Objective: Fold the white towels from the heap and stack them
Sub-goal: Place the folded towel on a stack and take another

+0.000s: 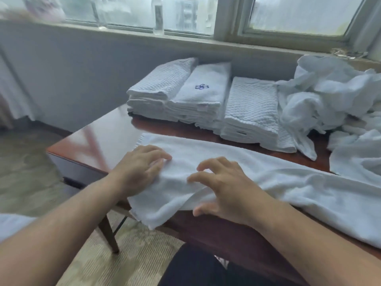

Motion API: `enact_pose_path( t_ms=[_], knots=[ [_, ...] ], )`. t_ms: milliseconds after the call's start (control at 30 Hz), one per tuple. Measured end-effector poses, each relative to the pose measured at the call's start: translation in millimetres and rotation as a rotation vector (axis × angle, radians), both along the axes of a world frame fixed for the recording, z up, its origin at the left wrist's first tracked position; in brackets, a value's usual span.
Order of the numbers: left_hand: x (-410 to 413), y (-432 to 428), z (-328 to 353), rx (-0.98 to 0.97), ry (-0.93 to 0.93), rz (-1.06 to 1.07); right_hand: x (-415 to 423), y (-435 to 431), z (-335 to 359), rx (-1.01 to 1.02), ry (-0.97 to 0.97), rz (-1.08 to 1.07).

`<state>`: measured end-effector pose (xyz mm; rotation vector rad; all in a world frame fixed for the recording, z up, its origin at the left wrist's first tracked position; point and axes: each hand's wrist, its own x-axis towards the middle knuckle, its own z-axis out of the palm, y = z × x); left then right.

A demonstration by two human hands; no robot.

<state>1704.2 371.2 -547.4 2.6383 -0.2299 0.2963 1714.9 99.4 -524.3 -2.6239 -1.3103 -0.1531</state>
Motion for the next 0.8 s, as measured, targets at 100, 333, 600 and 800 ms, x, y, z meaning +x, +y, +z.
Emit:
enact_pose_path(
  t_ms=[100, 333, 600, 800],
  knots=[
    [11.5, 7.3, 0.5, 0.051, -0.025, -0.071, -1.9, 17.1, -0.4, 0.008, -0.047, 0.072],
    [29.9, 30.3, 13.0, -0.396, 0.168, -0.070, -2.8, 38.8, 16.7, 0.371, 0.102, -0.015],
    [7.7, 59.4, 27.3, -0.811, 0.266, -0.175, 61.4, 43.6, 52.2, 0.507, 0.358, -0.264],
    [5.5, 58.5, 18.5, -0.464, 0.180, -0.138, 86.1, 49.5, 42.0, 0.452, 0.439, -0.382]
  ],
)
